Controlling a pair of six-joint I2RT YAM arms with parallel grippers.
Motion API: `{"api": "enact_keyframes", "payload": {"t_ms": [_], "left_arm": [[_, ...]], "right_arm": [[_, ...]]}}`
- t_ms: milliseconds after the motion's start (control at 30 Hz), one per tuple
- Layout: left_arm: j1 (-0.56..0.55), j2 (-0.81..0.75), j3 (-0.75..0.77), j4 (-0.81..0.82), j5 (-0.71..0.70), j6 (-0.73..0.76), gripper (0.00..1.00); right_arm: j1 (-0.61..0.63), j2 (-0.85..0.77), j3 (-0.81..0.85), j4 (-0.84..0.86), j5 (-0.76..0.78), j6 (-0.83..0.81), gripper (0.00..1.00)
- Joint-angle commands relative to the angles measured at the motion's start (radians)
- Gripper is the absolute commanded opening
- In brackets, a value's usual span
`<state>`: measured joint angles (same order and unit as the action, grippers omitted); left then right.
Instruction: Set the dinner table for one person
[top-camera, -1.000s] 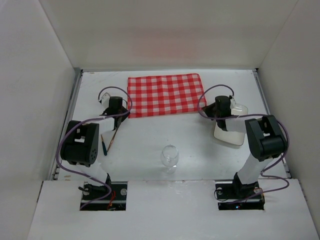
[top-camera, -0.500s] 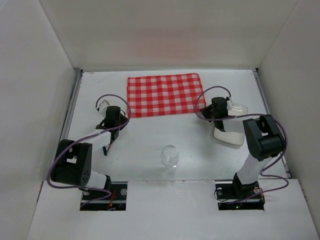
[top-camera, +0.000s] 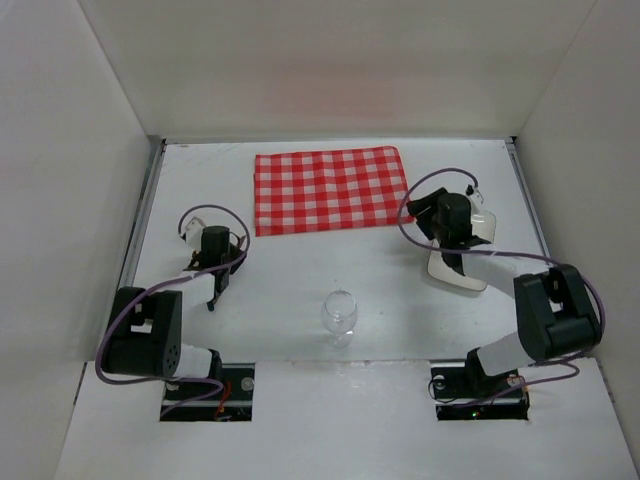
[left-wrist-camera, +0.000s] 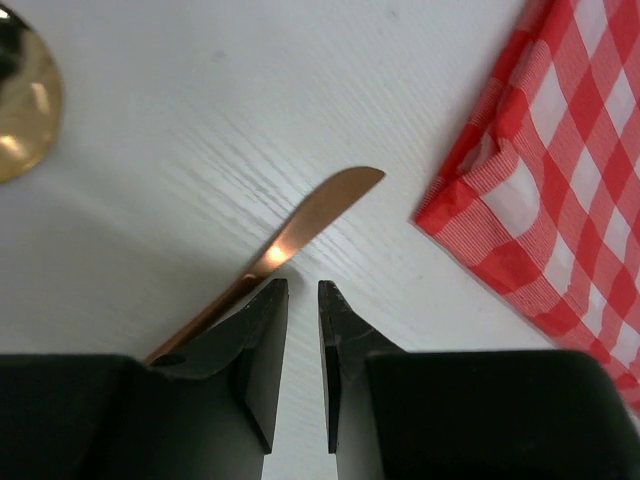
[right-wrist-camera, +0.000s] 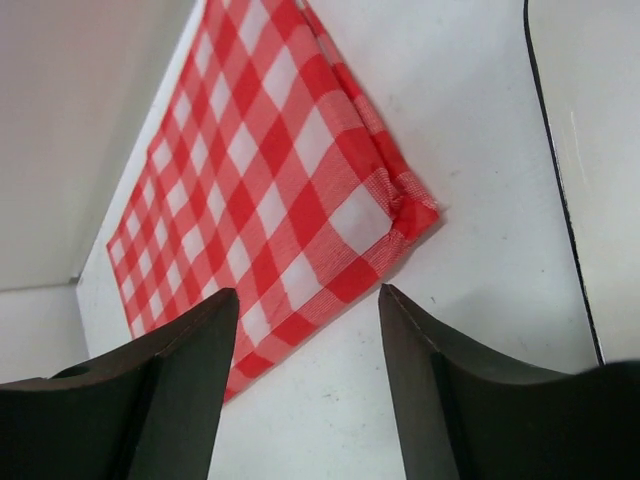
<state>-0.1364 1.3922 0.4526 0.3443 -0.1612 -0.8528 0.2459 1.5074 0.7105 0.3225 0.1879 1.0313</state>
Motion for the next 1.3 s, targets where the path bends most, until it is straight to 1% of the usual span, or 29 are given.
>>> {"api": "enact_keyframes", "payload": {"t_ms": [0,67,167,233,333,400,467,500,633,667,733,867,967,1033,1167,1267], "left_arm": [[0.037,-0.045,-0.043,-0.021,-0.038,-0.005,0.17],[0.051,-0.058,-0.048,-0.021,-0.038,0.0,0.17],[0.067,-0.067,-0.051,-0.024,-0.044,0.001,0.17],[0.07,-0.084,-0.057,-0.024,-0.07,-0.008,0.18],[0.042,-0.123,-0.061,-0.005,-0.103,-0.025,0.22],[-0.002,-0.156,-0.049,0.004,-0.119,-0.012,0.27],[-0.034,-0.186,-0.035,0.002,-0.118,0.012,0.31],[-0.051,-0.205,-0.023,-0.002,-0.118,0.029,0.32],[-0.126,-0.243,0.001,-0.013,-0.08,0.057,0.34],[-0.148,-0.243,0.004,-0.007,-0.061,0.055,0.34],[-0.192,-0.237,0.011,0.007,-0.014,0.047,0.34],[-0.292,-0.236,0.001,0.057,0.038,0.046,0.34],[-0.334,-0.248,-0.041,0.116,0.042,0.054,0.34],[-0.338,-0.246,-0.072,0.166,0.043,0.055,0.35],[-0.34,-0.211,-0.077,0.209,0.058,0.064,0.35],[-0.349,-0.206,-0.075,0.22,0.068,0.064,0.35]], "right_arm": [[0.006,-0.085,-0.04,0.004,0.038,-0.072,0.6],[0.009,-0.131,-0.054,-0.014,0.038,-0.097,0.5],[0.031,-0.19,-0.072,-0.051,0.038,-0.131,0.32],[0.039,-0.261,-0.097,-0.104,0.06,-0.151,0.18],[0.033,-0.326,-0.117,-0.154,0.105,-0.189,0.14],[-0.012,-0.363,-0.135,-0.18,0.134,-0.201,0.13],[-0.059,-0.401,-0.164,-0.191,0.145,-0.209,0.14],[-0.091,-0.42,-0.178,-0.197,0.151,-0.214,0.17],[-0.22,-0.464,-0.226,-0.233,0.189,-0.229,0.48],[-0.252,-0.47,-0.235,-0.247,0.209,-0.231,0.53],[-0.306,-0.496,-0.249,-0.282,0.24,-0.241,0.6],[-0.404,-0.547,-0.258,-0.352,0.294,-0.254,0.69],[-0.446,-0.504,-0.227,-0.375,0.291,-0.283,0.73],[-0.461,-0.442,-0.203,-0.381,0.245,-0.286,0.73],[-0.471,-0.304,-0.189,-0.304,0.109,-0.296,0.68],[-0.481,-0.227,-0.171,-0.293,0.082,-0.315,0.61]]}}
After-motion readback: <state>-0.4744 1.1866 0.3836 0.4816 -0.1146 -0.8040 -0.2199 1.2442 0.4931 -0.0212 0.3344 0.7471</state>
